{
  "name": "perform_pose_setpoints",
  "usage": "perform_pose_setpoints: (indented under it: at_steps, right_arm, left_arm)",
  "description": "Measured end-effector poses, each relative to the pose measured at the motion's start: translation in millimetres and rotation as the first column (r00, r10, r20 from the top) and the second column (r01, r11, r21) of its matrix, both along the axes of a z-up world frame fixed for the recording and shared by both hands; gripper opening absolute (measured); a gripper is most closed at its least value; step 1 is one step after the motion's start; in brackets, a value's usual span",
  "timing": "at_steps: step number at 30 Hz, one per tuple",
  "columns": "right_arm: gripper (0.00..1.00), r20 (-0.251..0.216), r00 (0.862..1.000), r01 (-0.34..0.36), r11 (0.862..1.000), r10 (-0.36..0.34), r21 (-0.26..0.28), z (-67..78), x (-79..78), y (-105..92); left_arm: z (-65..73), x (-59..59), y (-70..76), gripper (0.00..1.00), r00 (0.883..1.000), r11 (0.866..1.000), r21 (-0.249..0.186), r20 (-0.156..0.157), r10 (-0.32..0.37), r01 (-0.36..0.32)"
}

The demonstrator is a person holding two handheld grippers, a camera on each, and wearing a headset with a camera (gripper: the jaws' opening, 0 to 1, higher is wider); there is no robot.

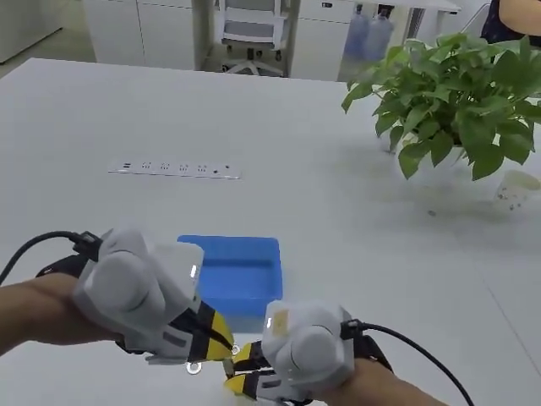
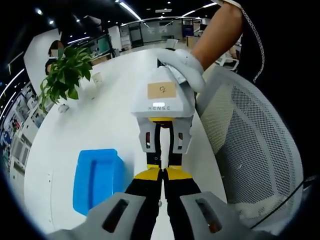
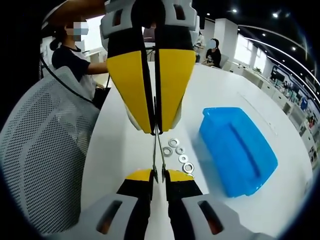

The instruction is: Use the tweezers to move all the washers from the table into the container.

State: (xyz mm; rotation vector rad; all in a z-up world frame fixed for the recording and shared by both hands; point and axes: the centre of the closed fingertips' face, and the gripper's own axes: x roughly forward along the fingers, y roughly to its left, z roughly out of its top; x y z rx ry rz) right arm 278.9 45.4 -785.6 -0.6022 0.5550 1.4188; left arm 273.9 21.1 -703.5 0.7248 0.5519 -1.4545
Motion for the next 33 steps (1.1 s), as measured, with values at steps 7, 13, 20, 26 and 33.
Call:
perform_pose_setpoints:
  at_steps: [7, 13, 20, 26, 33]
  right_arm:
    - [0.12, 0.011, 1.000, -0.008, 1.000, 0.008, 0.009, 2.6, 3.3, 13.1]
    - [0.12, 0.015, 1.000, -0.022, 1.000, 0.022, 0.007, 2.1, 3.3, 22.3]
    - [0.12, 0.025, 1.000, -0.015, 1.000, 0.014, 0.020, 2.5, 5.9, 30.7]
    - [0.12, 0.020, 1.000, -0.007, 0.999, 0.007, 0.031, 0.5, 7.8, 37.4]
    - [0.12, 0.015, 1.000, -0.012, 0.999, 0.012, 0.035, -2.7, 7.3, 45.2]
  left_arm:
    - [2.4, 3.2, 11.9, 0.06, 1.000, 1.000, 0.013, 0.001, 0.015, -0.015]
    - [2.1, 2.4, 21.3, 0.06, 1.000, 0.999, 0.027, -0.002, 0.016, -0.016]
    - [1.3, 3.3, 29.4, 0.06, 1.000, 0.999, 0.049, 0.006, 0.013, -0.014]
    - [-0.6, 3.7, 35.7, 0.06, 1.000, 0.998, 0.069, 0.007, 0.015, -0.016]
    - [-2.0, 4.6, 39.8, 0.06, 1.000, 0.996, 0.084, 0.010, 0.015, -0.016]
